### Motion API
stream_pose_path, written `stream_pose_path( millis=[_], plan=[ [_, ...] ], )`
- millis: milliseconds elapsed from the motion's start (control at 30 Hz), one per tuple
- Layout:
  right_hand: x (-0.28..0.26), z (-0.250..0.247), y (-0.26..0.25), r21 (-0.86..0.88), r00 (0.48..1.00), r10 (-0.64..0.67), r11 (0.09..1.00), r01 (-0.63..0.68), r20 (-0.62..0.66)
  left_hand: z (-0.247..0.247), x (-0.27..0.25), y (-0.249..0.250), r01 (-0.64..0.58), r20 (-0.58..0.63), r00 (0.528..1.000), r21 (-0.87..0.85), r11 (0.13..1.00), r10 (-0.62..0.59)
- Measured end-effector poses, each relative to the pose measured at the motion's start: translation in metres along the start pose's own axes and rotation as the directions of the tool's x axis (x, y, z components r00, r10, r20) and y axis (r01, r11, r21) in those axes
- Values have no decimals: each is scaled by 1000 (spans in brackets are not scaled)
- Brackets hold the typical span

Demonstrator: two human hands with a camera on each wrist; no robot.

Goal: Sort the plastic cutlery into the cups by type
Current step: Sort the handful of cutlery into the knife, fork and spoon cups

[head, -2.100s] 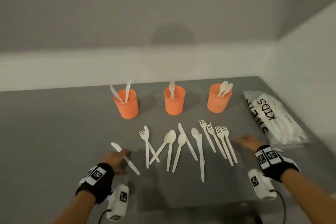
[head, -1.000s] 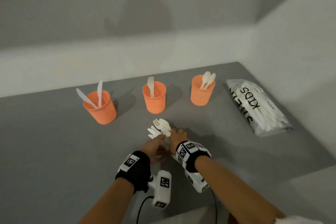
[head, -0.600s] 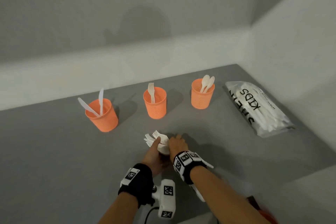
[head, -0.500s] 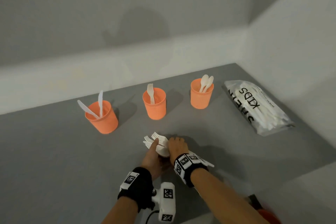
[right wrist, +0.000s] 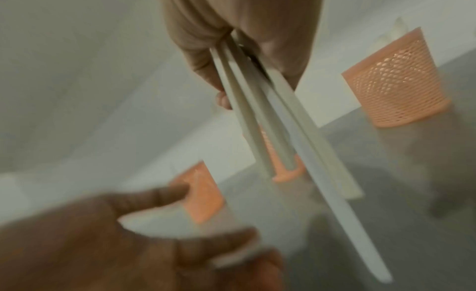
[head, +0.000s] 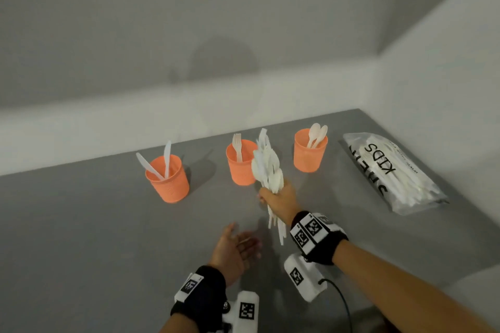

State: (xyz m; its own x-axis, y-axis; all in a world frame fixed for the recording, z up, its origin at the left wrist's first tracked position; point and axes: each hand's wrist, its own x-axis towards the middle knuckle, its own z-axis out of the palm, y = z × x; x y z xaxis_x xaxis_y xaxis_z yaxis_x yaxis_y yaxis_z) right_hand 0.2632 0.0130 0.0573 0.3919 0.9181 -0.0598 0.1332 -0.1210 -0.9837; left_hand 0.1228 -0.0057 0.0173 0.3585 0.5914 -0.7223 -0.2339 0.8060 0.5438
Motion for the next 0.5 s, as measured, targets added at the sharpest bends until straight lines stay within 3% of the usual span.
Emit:
stream_pose_path(
  millis=[67, 167, 367, 500],
  plan=[
    [-4, 0, -17, 151, 1000, -22, 988, 20, 9, 5, -1, -4, 36, 25, 999, -24, 999, -35],
    [-15, 8, -29, 242, 999, -42, 970, 34, 26, 16, -2, -4, 59, 36, 998, -63, 996, -57],
    [-32, 23, -15, 274, 1000, -23, 962, 24, -7, 37, -14, 12, -9, 33, 999, -80, 997, 11],
    [-37, 24, -8, 236, 999, -13, 971, 25, -53, 54, -29, 23, -77, 117, 989, -99, 992, 88]
  ],
)
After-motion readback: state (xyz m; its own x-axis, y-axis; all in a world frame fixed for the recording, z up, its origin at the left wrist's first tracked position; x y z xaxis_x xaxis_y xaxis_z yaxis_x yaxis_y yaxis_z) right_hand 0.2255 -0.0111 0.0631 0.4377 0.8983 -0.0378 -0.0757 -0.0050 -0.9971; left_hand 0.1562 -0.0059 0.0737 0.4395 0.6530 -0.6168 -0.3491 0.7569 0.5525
